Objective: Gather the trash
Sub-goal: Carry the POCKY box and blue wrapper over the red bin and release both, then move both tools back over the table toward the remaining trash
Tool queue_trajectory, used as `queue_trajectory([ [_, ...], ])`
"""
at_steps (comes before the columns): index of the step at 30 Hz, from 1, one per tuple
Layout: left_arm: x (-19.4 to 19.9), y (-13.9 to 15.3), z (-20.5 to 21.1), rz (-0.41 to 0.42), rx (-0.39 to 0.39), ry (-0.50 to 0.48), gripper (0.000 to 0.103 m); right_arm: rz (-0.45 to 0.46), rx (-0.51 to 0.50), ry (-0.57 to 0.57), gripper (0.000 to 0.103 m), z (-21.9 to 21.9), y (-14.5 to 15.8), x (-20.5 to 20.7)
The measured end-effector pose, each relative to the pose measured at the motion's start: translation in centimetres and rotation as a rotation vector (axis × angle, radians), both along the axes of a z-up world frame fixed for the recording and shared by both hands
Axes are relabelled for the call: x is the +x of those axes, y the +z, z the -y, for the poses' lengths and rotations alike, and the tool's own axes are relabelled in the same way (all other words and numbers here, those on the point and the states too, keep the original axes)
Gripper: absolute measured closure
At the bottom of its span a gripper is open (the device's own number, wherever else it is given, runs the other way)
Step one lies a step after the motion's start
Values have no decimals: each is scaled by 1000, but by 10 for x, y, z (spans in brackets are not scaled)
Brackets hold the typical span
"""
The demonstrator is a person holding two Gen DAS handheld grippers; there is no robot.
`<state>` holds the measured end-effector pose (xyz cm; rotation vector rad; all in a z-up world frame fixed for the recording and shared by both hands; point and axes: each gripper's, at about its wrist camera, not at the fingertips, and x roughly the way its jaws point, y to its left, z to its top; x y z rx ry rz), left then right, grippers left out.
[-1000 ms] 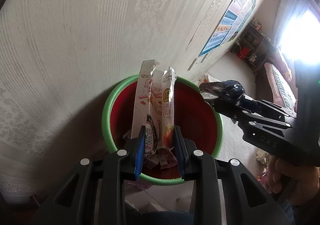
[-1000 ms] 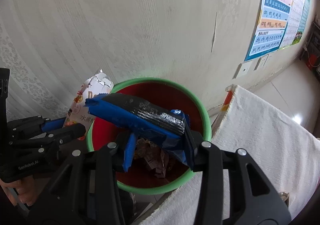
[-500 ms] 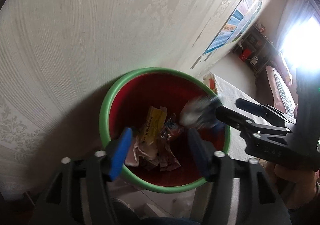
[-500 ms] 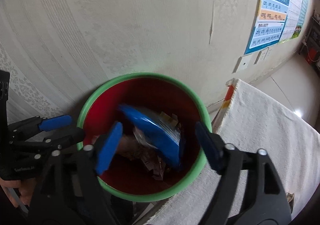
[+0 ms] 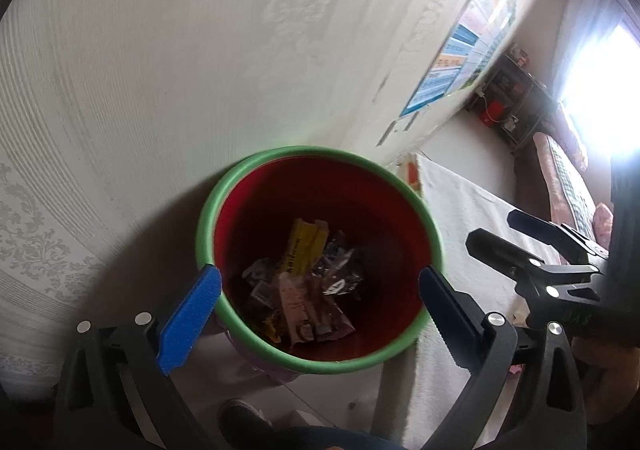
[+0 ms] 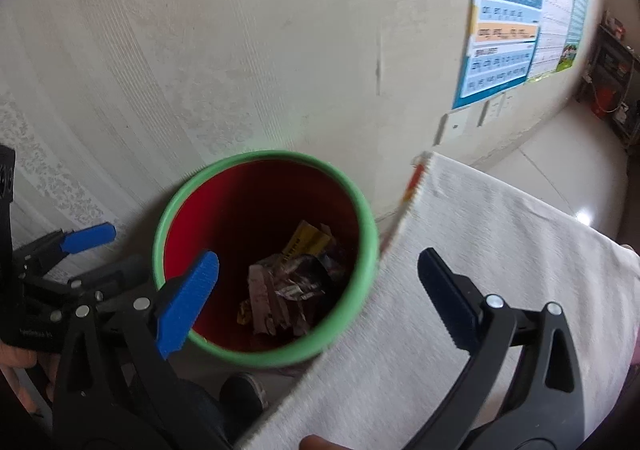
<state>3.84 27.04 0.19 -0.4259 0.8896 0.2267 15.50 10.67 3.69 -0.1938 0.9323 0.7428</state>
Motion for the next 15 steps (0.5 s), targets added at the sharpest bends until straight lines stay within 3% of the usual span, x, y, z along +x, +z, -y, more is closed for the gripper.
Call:
queue_trajectory([
  [7,-5,10,39,3,7,-45,8,11,28,-75,5,58,7,-10],
  [15,0,16,98,8,10,-131,8,28,-27,-147,5,143,6,-21],
])
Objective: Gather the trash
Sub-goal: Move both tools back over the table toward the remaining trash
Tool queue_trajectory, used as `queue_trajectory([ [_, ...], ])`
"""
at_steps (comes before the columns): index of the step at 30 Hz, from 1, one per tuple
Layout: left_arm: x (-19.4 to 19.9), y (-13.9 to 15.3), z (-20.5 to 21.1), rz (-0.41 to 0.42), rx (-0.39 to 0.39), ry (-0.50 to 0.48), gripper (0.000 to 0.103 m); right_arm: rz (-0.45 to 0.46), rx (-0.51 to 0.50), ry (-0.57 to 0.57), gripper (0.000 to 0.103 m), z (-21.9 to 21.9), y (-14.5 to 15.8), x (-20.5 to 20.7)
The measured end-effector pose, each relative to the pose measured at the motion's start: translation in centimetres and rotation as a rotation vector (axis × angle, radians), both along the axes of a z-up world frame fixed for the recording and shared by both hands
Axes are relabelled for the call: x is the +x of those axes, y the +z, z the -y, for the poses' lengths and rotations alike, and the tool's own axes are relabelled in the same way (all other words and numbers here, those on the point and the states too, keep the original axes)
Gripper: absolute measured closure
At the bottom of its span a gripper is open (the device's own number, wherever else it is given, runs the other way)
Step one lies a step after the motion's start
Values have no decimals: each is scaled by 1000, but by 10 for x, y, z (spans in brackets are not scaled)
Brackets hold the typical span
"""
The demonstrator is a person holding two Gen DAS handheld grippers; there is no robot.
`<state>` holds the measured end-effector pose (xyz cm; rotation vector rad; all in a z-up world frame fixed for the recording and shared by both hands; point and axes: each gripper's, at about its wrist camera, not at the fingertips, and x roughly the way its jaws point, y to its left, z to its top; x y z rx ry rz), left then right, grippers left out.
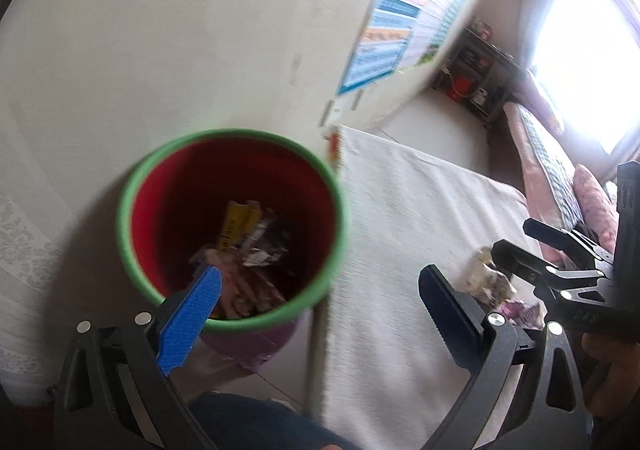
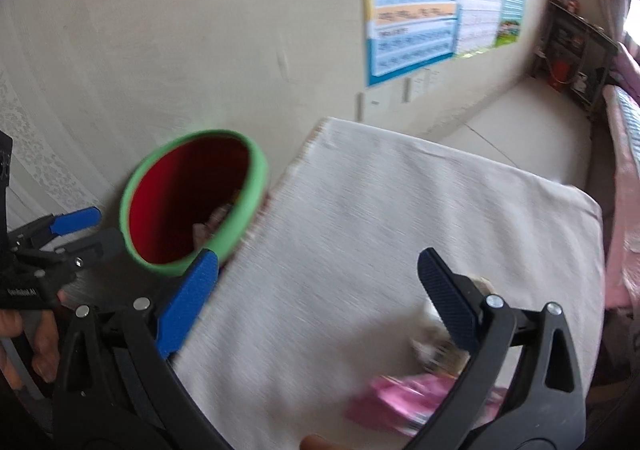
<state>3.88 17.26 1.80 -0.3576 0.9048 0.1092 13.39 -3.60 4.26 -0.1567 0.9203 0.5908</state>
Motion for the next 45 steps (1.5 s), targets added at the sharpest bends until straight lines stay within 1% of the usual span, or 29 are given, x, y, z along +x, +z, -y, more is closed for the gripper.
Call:
queue_trajectory([
  [4,8,0,38,-6,2,-67,8,-2,-29,-60,5,49,-1,0],
  [10,14,-4,89,-8,-13,-158,8,-6,-43,-140,5,111,-2,-1],
  [15,17,-9,123,-21,-26,-220,8,-9,-44,-174,5,142,-6,-8],
  [19,16,-13,140,-26,-45,-254,8,-42,-29,-213,5,166,-15,-14],
  [21,17,-16,148,-35,-53,-272,8,-49,-26,-222,5,173,-19,-18],
  [32,25,-35,188,-76,-42,-378,8,-118,-29,-251,5,195,-51,-38],
  [39,34,-52,194,-112,-49,-404,8,-175,-71,-253,5,205,-73,-42],
  [45,41,-64,200,-137,-59,-430,8,-206,-71,-251,5,207,-84,-44],
])
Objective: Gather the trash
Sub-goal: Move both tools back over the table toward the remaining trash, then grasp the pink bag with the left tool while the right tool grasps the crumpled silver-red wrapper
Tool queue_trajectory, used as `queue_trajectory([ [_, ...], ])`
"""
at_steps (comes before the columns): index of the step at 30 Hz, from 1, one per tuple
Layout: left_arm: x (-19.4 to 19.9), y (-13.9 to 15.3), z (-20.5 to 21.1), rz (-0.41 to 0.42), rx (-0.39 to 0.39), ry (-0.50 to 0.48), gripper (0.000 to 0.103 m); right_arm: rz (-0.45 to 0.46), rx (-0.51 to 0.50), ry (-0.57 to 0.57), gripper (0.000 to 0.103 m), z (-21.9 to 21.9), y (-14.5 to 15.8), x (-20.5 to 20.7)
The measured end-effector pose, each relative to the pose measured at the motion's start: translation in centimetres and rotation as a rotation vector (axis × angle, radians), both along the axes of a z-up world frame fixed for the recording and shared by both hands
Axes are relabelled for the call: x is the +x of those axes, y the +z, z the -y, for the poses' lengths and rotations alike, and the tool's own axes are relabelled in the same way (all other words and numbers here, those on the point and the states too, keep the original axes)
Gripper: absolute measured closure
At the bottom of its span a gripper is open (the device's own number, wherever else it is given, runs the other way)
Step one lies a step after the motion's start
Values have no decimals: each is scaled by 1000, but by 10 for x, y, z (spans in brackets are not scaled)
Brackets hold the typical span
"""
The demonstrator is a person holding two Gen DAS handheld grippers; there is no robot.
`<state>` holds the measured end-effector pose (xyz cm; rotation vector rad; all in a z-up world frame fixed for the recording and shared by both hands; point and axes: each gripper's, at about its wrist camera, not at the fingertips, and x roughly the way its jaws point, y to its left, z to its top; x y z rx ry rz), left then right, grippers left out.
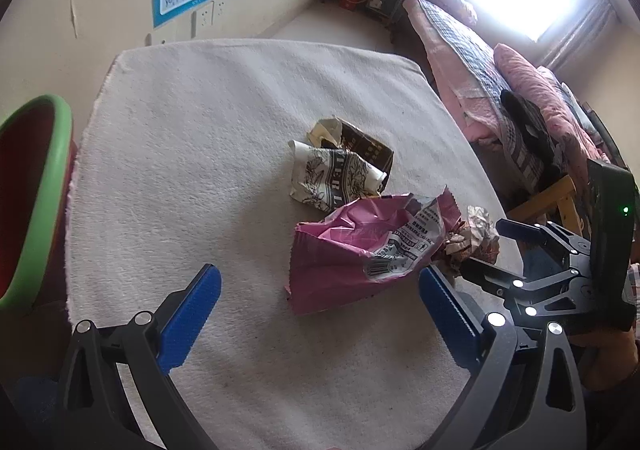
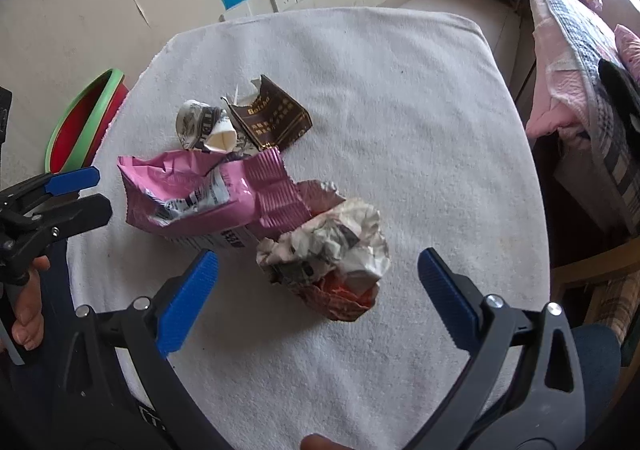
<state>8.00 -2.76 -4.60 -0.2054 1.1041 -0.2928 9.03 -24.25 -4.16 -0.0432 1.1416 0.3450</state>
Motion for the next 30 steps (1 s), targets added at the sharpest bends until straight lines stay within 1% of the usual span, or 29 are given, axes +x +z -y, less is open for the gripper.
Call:
queue_trajectory([
  [5,7,-9,8,-20,14,-27,8,-5,-11,0,5,0,-7,3],
  [12,19,-21,22,-42,10,-78,8,-22,-11,-7,5,3,-17,7],
  [17,21,-26,26,-46,-16,-98,11,-23,-2,-11,5,6,-20,10],
  [18,21,-28,27,-47,-21,-105,16,-25,1,-11,5,7,-20,11],
  [20,20,-30,29,-51,-36,-116,19,-29,6,-10,5,7,-22,11],
  [22,20,-32,32,-52,-49,-126,28,-33,12,-8,5,6,-24,10],
  [26,19,-31,35,-47,-67,-134,33,-34,24,-3,7,6,-25,10],
  [27,19,-31,35,-47,-72,-134,36,-33,27,-2,9,5,-25,10],
  [28,19,-31,35,-45,-73,-136,43,-32,29,-1,9,5,-25,10],
  [29,18,-30,36,-44,-73,-139,47,-30,31,-1,10,5,-24,10],
  [30,18,-30,36,-43,-66,-138,54,-26,33,0,12,5,-23,10],
])
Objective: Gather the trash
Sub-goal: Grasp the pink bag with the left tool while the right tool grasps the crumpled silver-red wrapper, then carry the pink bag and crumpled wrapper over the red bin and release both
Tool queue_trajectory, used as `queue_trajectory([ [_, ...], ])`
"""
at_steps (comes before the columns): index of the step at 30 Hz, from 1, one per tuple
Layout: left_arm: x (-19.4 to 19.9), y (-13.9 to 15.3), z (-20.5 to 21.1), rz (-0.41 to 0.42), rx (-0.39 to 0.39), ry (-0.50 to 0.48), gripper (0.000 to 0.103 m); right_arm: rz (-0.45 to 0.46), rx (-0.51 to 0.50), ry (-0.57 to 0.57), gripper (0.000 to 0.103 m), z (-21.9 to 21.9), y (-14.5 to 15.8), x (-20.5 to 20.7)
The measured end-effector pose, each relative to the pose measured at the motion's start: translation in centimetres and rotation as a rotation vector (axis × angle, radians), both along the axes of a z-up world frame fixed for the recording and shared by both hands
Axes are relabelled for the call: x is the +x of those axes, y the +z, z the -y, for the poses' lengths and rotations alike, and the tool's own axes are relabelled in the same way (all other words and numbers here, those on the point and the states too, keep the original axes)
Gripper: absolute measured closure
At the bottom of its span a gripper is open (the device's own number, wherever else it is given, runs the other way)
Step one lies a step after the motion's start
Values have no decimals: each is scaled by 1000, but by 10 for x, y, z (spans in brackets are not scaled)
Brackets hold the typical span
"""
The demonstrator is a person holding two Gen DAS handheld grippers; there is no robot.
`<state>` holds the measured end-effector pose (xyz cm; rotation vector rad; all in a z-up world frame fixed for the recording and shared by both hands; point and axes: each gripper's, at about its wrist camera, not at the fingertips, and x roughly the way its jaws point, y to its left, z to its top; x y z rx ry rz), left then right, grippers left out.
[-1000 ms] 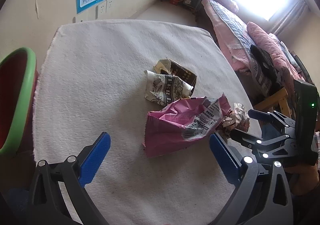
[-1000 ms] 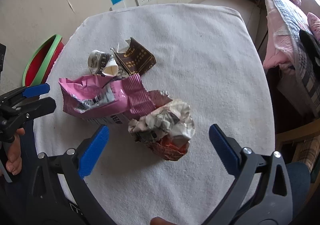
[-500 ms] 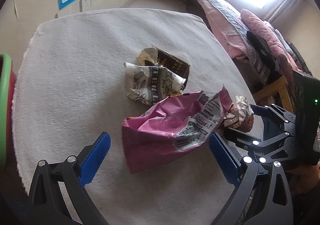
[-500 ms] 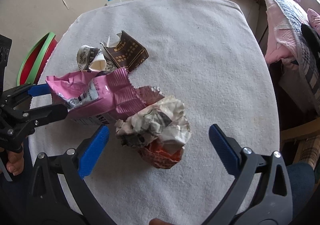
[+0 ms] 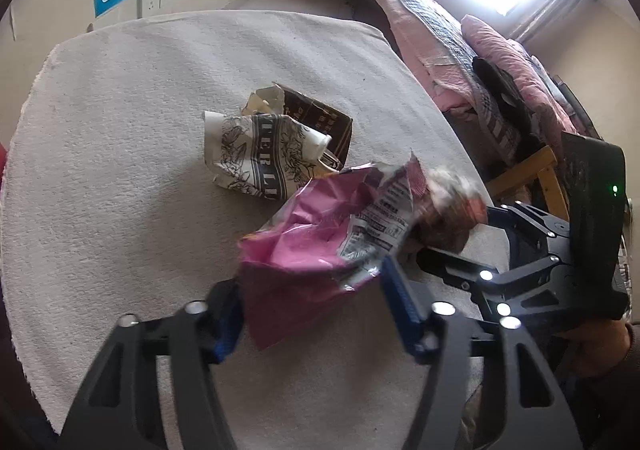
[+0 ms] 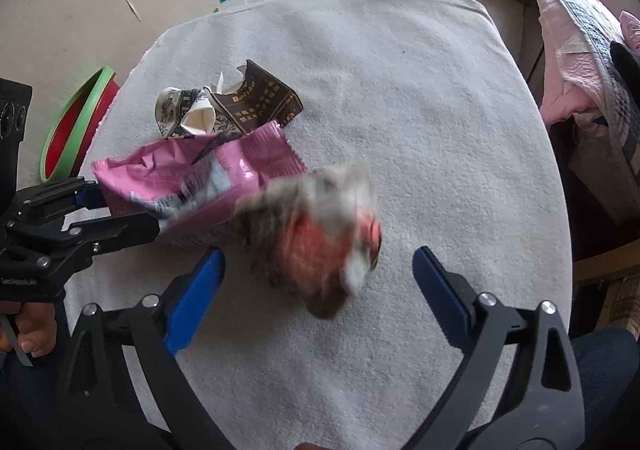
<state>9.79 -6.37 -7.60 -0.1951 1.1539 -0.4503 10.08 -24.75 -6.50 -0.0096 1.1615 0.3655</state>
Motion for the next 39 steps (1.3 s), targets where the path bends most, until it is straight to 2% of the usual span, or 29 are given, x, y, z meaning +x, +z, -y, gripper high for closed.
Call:
queue_trajectory([
  [4,-3,1,-1,0,-8,-9,59,-2,4,0,28,-1,0,2],
  [6,-5,2,-2,-1,-15,-12,63,-15,7,7,43,-2,-2,2],
  [10,-9,6,-3,12,-24,-16,70,-10,9,3,52,-1,0,0],
  [15,-13,14,-2,27,-39,-29,83,-1,6,-5,54,2,4,-3],
  [18,-17,19,-1,33,-51,-32,85,7,5,-5,56,1,7,-5],
  [19,-18,21,-1,36,-52,-33,91,13,3,-3,56,1,9,-6],
  [21,-20,24,-1,43,-38,-32,94,22,3,-2,56,2,14,-7],
  [30,-37,40,-7,75,-47,-30,96,77,-11,-22,56,7,35,-10],
  [39,-50,71,-15,154,-56,-11,96,127,-17,-43,56,10,54,-14],
])
